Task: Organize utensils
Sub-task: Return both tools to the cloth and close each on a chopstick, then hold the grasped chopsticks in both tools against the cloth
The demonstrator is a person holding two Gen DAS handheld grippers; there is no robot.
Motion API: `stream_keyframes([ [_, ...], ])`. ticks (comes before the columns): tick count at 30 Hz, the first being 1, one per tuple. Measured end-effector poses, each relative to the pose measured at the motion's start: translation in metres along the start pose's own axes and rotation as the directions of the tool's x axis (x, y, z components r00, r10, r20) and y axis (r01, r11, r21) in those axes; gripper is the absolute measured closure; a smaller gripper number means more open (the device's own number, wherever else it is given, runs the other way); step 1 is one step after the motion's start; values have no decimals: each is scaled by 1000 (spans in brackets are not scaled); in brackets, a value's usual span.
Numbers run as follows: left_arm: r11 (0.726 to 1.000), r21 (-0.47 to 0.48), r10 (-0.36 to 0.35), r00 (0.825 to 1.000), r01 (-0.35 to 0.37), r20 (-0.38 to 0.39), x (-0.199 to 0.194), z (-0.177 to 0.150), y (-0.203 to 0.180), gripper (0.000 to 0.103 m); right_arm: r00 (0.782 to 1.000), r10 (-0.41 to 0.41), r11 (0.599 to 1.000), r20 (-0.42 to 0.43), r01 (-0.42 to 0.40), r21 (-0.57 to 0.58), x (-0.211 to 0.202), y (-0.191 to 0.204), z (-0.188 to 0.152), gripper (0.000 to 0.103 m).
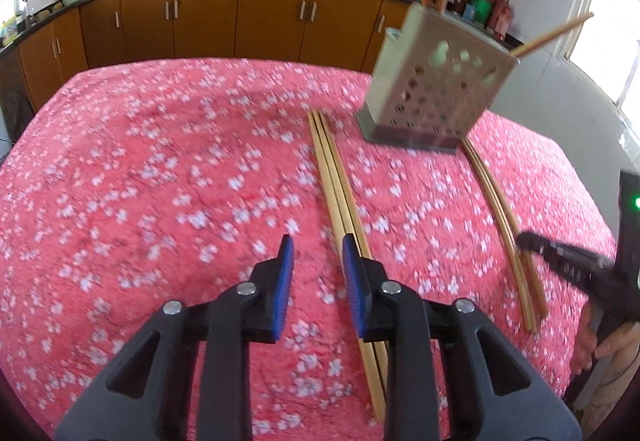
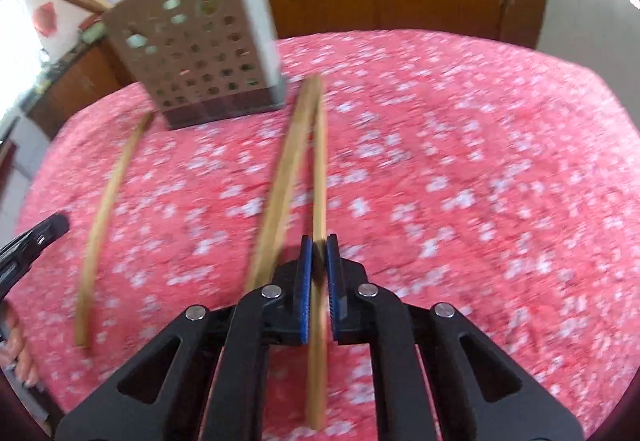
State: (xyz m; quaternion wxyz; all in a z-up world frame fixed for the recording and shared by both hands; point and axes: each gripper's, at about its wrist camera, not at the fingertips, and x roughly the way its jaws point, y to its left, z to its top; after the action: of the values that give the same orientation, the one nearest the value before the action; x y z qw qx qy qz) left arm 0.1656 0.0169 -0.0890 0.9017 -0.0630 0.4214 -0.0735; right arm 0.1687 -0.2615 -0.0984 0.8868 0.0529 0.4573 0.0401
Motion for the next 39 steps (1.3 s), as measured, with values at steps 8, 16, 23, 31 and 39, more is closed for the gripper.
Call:
stream_keyframes([
  [8, 999, 51, -6, 999, 8, -47, 13, -15, -16, 87, 999, -41, 998, 18, 41, 38, 4, -14, 5, 95],
  [16, 993, 103, 59, 997, -54, -45, 13, -16, -23, 87, 999, -40, 999, 11, 40, -2, -9, -13, -8, 95],
  [23, 986, 120, 120, 992, -113, -46, 23, -12, -24, 93, 999, -32, 999, 26, 33, -23, -19, -10, -19, 95],
  [31, 984, 2, 181, 983, -181, -23, 37, 21, 41, 93, 993, -89, 994, 72, 85, 65, -9, -37, -1, 95],
  [39, 989, -34, 143, 990, -143, -3, 35, 22, 58, 92, 990, -108, 993, 86, 103, 57, -5, -37, 1, 95],
])
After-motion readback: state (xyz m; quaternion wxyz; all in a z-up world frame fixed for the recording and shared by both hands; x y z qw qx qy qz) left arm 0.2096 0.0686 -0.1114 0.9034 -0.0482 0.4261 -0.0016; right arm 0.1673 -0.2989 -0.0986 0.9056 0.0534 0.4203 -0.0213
